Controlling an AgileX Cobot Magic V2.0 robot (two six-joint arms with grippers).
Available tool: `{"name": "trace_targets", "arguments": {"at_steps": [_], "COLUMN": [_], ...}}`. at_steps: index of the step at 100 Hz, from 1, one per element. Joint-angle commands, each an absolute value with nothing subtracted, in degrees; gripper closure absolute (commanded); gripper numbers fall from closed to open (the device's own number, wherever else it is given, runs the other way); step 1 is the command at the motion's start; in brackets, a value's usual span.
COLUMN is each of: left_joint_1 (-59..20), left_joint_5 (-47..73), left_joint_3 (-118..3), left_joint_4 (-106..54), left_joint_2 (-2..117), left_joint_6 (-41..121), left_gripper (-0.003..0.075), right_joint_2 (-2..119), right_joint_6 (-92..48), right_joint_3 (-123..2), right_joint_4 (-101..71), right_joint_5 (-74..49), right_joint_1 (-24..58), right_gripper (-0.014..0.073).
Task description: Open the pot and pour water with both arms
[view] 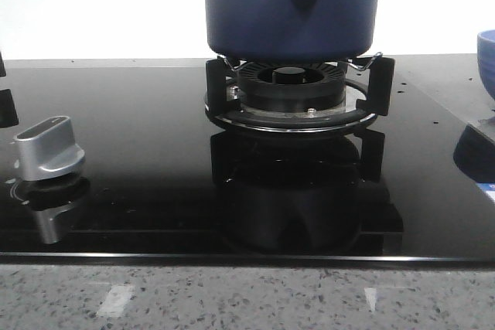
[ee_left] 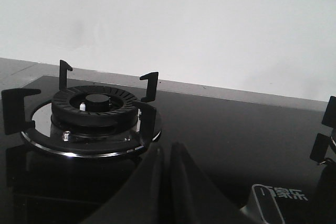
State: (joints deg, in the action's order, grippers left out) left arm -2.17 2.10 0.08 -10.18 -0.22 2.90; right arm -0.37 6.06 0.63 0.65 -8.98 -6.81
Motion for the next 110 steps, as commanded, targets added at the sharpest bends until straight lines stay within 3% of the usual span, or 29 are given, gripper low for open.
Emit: {"name": "trace_targets", "arguments": {"at_steps": [1, 58, 94, 110], "left_joint_1": [-2.5, -2.5, -2.5, -2.5], "left_joint_5": [-2.19, -4.47, -5.66, -5.78], "left_joint_3": [1.88, 1.88, 1.88, 1.54], "left_joint_4": [-10.21, -12.39, -26.54, -39.82], "left_joint_2": [-1.73, -1.73, -1.73, -1.73], "left_joint_6": [2.4, 2.4, 2.4, 2.4], "left_gripper": [0.0741, 0.0741, 0.0741, 0.0741], "right_joint_2": [-1.76, -1.76, -1.76, -1.76], "right_joint_6": [5.77, 5.77, 5.77, 5.77], "right_joint_3": [2.14, 2.14, 2.14, 2.03], "right_joint_4": [1.24, -2.63, -19.96, -27.78], "right_joint_5": [-4.56, 0.0, 2.61, 2.22], "right_joint_1": [-6.7, -6.7, -6.7, -6.7], "right_gripper": [0.0647, 0.0647, 0.0647, 0.0647]}}
